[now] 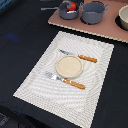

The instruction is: Place the pan onto the stove and place the fish and sausage into the pan.

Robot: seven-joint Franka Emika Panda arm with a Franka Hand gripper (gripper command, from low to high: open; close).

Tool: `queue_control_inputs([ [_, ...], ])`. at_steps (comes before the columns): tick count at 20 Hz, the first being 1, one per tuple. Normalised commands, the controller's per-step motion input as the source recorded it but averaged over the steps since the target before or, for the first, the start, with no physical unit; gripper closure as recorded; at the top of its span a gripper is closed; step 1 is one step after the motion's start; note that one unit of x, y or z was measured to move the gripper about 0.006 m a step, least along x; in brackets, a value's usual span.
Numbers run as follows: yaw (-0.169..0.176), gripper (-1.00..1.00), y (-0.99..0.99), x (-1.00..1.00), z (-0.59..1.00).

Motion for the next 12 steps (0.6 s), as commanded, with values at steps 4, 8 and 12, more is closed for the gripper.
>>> queue_control_inputs([
  [4,-0.056,-1.00,-0.77,0.19,0.51],
  [8,-0.042,-1.00,-0.86,0.15,0.36],
  [12,-0.020,-1.00,-0.58,0.10,0.04],
])
